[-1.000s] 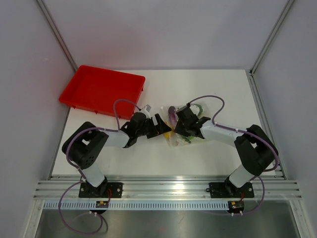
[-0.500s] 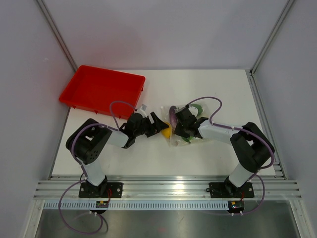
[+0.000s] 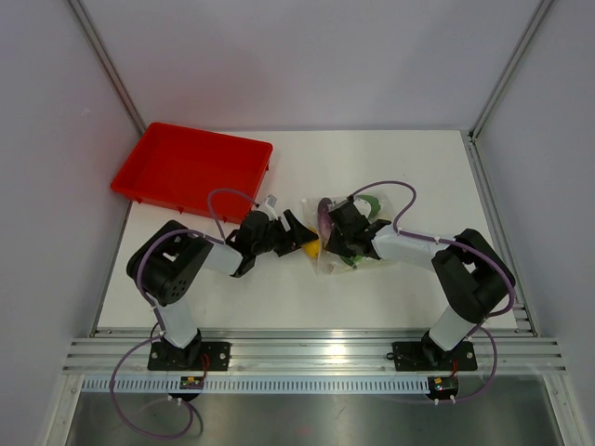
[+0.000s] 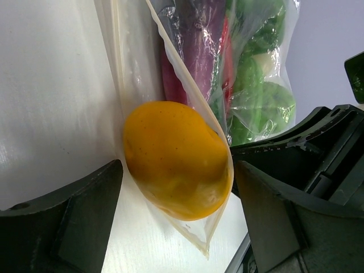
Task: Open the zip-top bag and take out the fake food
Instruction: Pick up the fake fruit from the zipper food storage bag.
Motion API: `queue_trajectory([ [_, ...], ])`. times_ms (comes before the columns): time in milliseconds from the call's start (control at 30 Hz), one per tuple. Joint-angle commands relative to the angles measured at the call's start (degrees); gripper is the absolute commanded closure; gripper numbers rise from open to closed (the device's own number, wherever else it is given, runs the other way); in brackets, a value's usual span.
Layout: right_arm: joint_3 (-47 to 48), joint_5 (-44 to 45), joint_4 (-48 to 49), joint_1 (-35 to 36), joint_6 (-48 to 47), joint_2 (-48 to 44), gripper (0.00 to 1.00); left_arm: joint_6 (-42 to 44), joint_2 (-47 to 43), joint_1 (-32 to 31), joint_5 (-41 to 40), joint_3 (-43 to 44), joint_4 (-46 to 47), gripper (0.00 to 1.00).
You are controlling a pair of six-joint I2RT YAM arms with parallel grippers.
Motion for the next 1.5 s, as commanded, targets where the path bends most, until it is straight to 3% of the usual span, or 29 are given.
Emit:
queue_trajectory([
  [0,1.36,-0.71,1.4,0.31,-0.83,0.27,0.68,0.28,1.62,0.01,1.11,1.99,1.83,0.22],
  [100,1.36,-0.71,1.49,0.31,-0.92,0.27,0.69,0.54,2.15,0.01,2.08,2.17,3.06,0.34],
  [333,1.36,-0.1,1.22,0.22,-0.83,0.27,0.69,0.63,-0.13,0.1,1.82,0.86,4.03,0.45],
  [567,1.28,1.05,0.52,0.22,-0.39,-0.08,0.69,0.37,-7.15,2.9,0.77,-2.4,2.63,0.45],
  [1100,0.92,1.05,0.61,0.13,-1.0,-1.13,0.7,5.82,-27.45,6.6,-9.26,-3.1,-14.24,0.44],
  [1267,0.22,2.36,0.26,0.04,-1.09,-2.45,0.7,2.31,-28.61,9.59,-10.58,2.06,-20.47,0.45],
  [1467,-0.48,2.81,1.05,0.04,-1.35,-3.86,0.69,-2.36,-25.1,15.56,-11.72,6.29,-21.45,0.46],
])
